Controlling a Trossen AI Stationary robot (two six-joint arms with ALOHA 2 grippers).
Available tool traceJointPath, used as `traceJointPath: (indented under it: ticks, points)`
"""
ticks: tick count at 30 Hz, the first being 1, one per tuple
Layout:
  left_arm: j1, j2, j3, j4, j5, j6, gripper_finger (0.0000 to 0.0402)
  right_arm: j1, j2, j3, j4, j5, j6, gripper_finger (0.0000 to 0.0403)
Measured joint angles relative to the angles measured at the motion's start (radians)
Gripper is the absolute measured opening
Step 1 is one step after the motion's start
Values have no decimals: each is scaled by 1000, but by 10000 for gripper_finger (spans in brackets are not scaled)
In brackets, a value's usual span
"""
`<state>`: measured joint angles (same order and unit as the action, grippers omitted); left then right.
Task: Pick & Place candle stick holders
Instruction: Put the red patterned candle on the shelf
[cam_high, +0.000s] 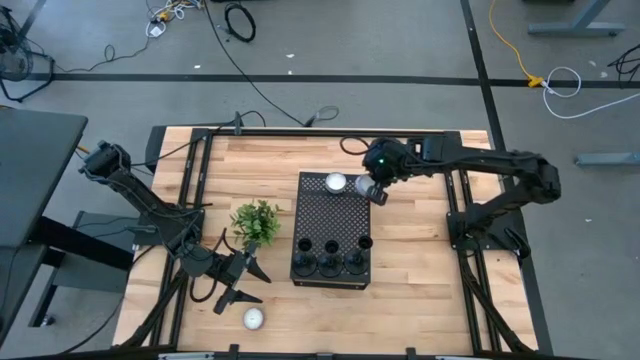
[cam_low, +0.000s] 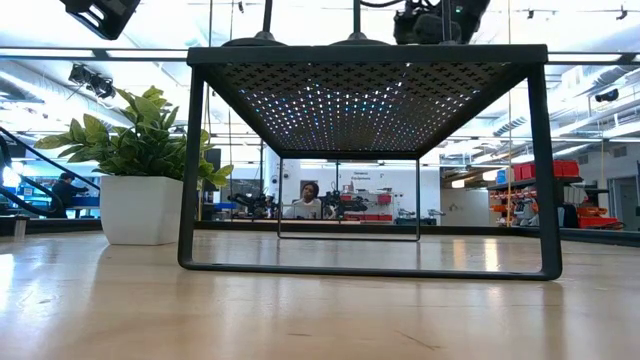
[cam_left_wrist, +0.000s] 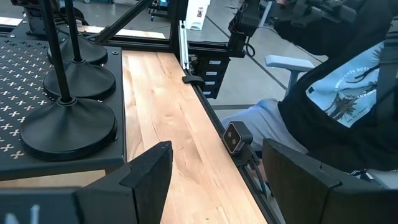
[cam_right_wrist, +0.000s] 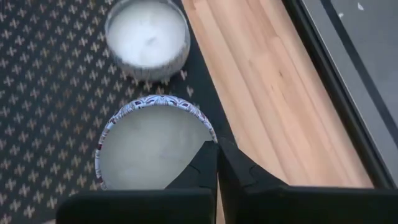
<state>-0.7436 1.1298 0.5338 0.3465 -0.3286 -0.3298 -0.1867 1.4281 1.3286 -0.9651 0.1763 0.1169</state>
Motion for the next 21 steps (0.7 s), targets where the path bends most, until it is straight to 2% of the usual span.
traceJointPath:
  ticks: [12,21]
  points:
    - [0,0,0,-1,0,0,248,-22,119,46,8,18,-73,0]
    - [0,0,0,0,0,0,248,-30,131,46,51,-2,-65,2]
